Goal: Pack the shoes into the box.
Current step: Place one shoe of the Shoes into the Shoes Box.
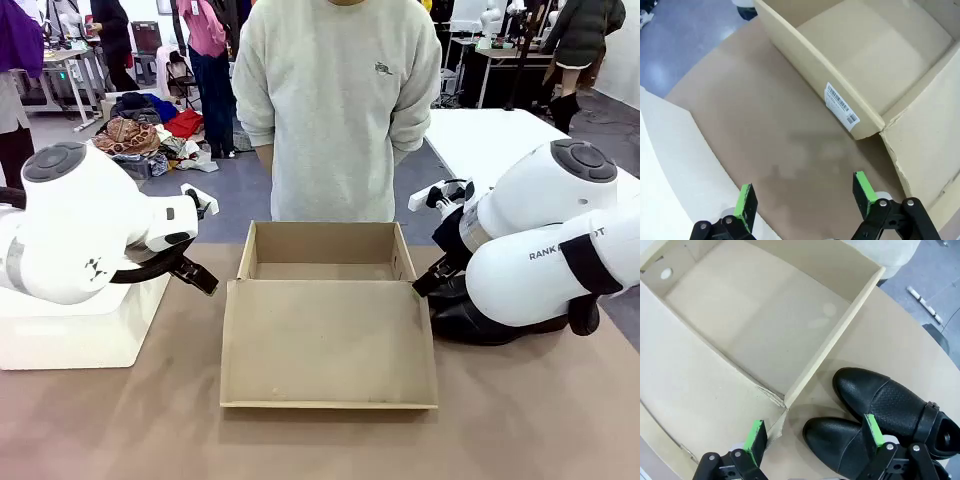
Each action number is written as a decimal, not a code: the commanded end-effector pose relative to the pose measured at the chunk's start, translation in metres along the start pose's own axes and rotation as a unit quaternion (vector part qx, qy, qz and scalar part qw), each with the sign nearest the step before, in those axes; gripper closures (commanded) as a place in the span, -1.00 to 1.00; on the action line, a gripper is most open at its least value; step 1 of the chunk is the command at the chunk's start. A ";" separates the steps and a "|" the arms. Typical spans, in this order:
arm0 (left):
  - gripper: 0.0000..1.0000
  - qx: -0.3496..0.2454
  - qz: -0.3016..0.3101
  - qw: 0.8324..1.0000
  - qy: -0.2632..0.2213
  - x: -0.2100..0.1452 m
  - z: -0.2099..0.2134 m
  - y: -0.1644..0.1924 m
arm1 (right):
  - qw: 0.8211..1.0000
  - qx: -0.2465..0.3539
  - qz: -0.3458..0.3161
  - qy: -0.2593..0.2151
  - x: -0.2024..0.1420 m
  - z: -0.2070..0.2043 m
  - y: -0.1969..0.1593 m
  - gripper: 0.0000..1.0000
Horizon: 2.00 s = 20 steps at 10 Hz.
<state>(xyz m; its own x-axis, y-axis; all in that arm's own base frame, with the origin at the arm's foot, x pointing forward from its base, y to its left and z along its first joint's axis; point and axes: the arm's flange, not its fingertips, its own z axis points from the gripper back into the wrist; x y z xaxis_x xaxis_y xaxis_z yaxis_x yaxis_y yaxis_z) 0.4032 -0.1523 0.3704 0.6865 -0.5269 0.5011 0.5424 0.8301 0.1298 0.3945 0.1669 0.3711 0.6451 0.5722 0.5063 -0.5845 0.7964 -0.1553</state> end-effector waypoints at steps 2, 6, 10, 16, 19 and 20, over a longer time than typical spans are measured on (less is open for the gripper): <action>-1.00 0.000 0.000 1.000 0.000 0.000 0.000 0.000 | 1.000 0.000 0.000 0.000 0.000 0.000 0.000 -1.00; -1.00 0.000 0.000 1.000 0.000 0.000 0.000 0.000 | 1.000 0.000 0.000 0.000 0.000 0.000 0.000 -1.00; -1.00 0.000 0.000 1.000 0.000 0.000 0.000 0.000 | 1.000 0.000 0.000 0.000 0.000 0.000 0.000 -1.00; -1.00 0.031 -0.006 0.999 -0.009 0.018 0.038 0.000 | 0.999 0.029 -0.002 -0.013 0.012 0.032 -0.016 -1.00; -1.00 0.049 -0.024 0.998 -0.018 0.040 0.085 -0.003 | 0.999 0.030 0.014 -0.017 0.031 0.072 -0.028 -1.00; -1.00 0.042 -0.028 0.998 -0.022 0.044 0.100 -0.005 | 0.999 0.029 0.018 -0.022 0.036 0.088 -0.031 -1.00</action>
<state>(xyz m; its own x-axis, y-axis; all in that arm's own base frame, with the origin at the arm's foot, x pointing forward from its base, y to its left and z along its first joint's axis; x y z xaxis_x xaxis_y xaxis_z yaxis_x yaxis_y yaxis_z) 0.3888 -0.1588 0.4699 0.6260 -0.5699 0.5322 0.5388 0.8095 0.2331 0.3918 0.1547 0.4556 0.6214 0.5655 0.5422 -0.6065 0.7854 -0.1239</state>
